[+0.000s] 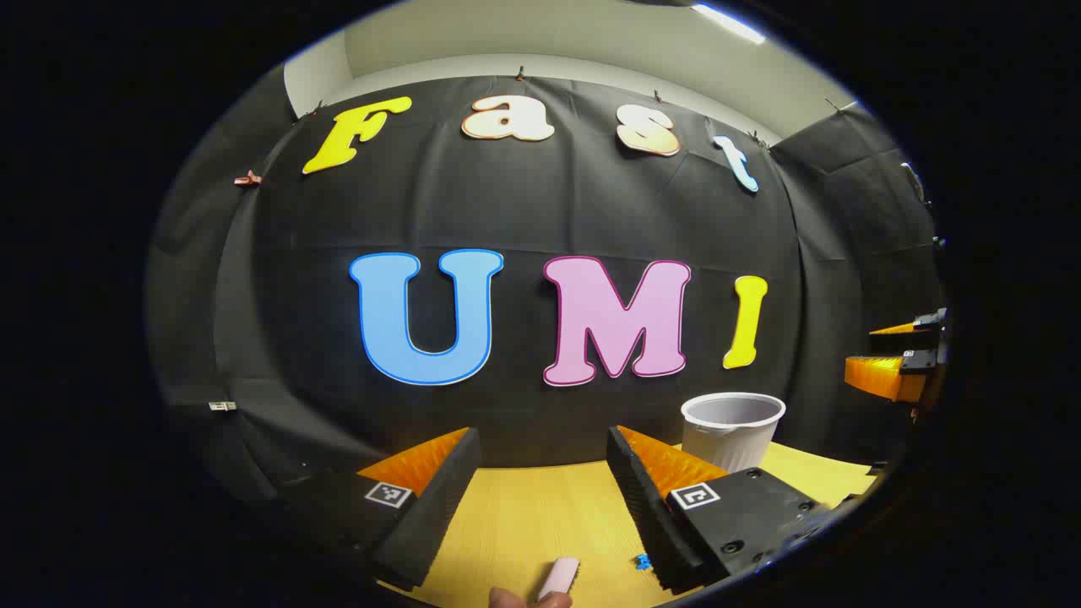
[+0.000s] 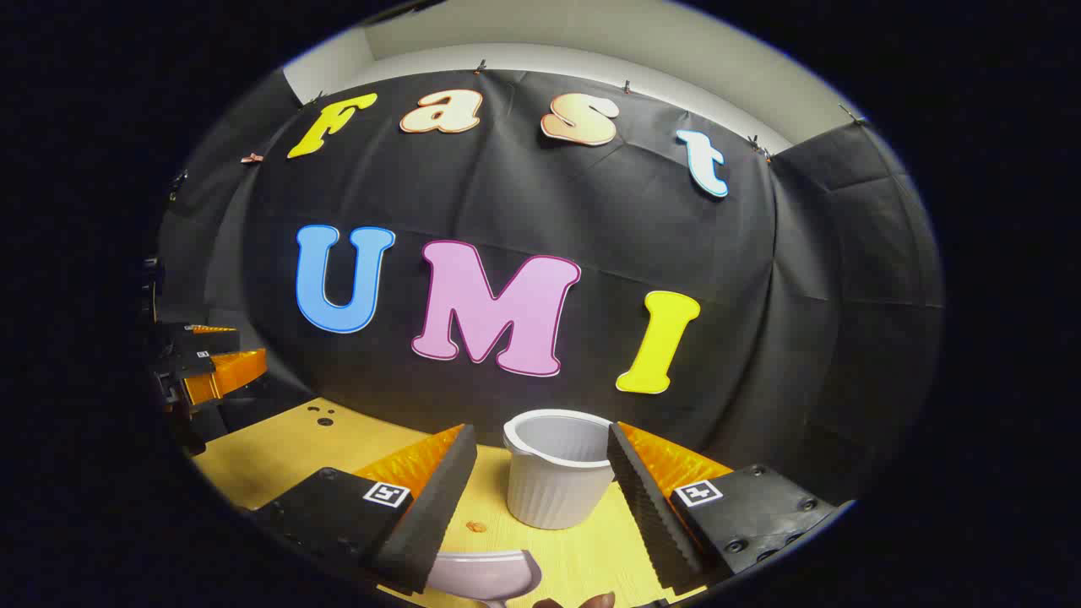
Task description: Pick up the small broom and dustpan from the desktop, sweep the trash into the dustpan with the broom, and then empty the trash into the garbage bin.
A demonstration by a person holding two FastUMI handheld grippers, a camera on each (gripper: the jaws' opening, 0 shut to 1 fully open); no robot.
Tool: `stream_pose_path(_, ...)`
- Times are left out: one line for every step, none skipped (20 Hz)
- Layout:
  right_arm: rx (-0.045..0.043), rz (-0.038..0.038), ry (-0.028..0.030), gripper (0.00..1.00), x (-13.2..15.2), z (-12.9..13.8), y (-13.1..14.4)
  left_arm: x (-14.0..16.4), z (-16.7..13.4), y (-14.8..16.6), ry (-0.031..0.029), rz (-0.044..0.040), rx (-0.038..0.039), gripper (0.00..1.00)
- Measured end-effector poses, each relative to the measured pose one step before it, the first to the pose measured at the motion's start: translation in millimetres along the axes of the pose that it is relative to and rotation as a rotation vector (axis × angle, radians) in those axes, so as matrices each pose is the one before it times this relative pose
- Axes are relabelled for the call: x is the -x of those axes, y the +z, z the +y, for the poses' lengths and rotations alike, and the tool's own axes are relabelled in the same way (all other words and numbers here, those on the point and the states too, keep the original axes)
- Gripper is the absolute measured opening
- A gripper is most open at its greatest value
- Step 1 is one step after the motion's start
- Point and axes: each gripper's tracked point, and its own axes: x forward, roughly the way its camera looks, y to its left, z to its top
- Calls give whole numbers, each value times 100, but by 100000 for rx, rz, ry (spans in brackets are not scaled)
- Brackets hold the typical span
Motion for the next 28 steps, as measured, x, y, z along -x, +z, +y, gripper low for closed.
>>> stream_pose_path(508, 478, 823, 97, 195, 176, -117, 223, -224, 147, -687, -393, -79, 95)
stream_pose_path(326, 714, 880, 98, 119, 197, -327, 234, 52, -83, -126, -285, -60, 95)
stream_pose_path(80, 1565, 1416, 97, 134, 280, -325, 168, -12, 63, -185, -4, 18, 95)
stream_pose_path(-290, 2354, 1829, 97, 162, 317, -776, 232, -3, -204, 135, 419, -54, 95)
stream_pose_path(-177, 3448, 2267, 97, 85, 319, -920, 169, 46, -181, 211, 825, -175, 95)
stream_pose_path(44, 4558, 3146, 98, 105, 485, -1258, 92, 21, -331, 203, 538, -95, 95)
stream_pose_path(495, 5410, 2576, 98, 266, 263, -1760, 142, 42, -52, 210, 332, 100, 95)
stream_pose_path(526, 5214, 2193, 98, 107, 227, -1666, 80, 39, -325, 427, 284, 98, 95)
stream_pose_path(282, 6670, 2561, 97, 157, 258, -2172, 133, 108, -114, 551, 545, 180, 95)
stream_pose_path(287, 7843, 2743, 97, 5, 411, -2359, 134, 11, -231, 405, 371, 168, 95)
stream_pose_path(112, 7384, 2327, 97, -34, 341, -2422, 65, 30, -38, 441, 203, -7, 95)
stream_pose_path(159, 6549, 2048, 96, -523, 215, -2307, 138, 35, -228, 393, 270, -287, 95)
stream_pose_path(-72, 7382, 2421, 96, -461, 230, -2368, 128, 52, -136, 563, 395, -385, 95)
stream_pose_path(-142, 4103, 1214, 95, -203, 136, -1543, 12, 12, -292, 333, 419, -138, 95)
stream_pose_path(-286, 5141, 1158, 95, -334, 336, -1939, 95, 54, -98, 473, 636, -17, 95)
stream_pose_path(-332, 4465, 1154, 95, -692, 240, -1696, 78, 52, -182, 377, 606, 52, 95)
stream_pose_path(-60, 4438, 920, 95, -678, 208, -1399, 117, -28, -12, 205, 308, 5, 95)
stream_pose_path(289, 4278, 876, 95, -711, 137, -1235, 16, -3, -167, 125, 241, -309, 95)
stream_pose_path(409, 3324, 989, 94, -775, 149, -1220, -5, -44, -24, 127, 163, -609, 95)
stream_pose_path(453, 1987, 1007, 93, -939, 214, -823, 95, 35, -289, 112, 292, -590, 95)
stream_pose_path(215, 1897, 758, 93, -776, 23, -669, 48, 36, -96, 180, 562, -430, 95)
stream_pose_path(297, 2401, 535, 91, -865, 93, -672, 51, -14, -250, 208, 642, -267, 95)
stream_pose_path(685, 2696, 335, 91, -967, -44, -596, 54, 23, 37, 179, 279, -125, 95)
stream_pose_path(743, 2895, -296, 91, -1062, -281, -509, 35, 59, -134, 244, 95, -106, 95)
stream_pose_path(241, 3404, 98, 90, -1143, -100, -677, -18, 69, -67, 301, 205, -203, 95)
stream_pose_path(-379, 2073, 402, 89, -985, 144, -344, 11, 86, -198, 294, 239, -367, 95)
stream_pose_path(-786, 2052, 643, 89, -1045, 78, -220, -6, 113, 30, 458, 205, -549, 95)
stream_pose_path(-670, 1828, 551, 88, -757, 97, -192, 27, 87, -154, 335, 87, -377, 95)
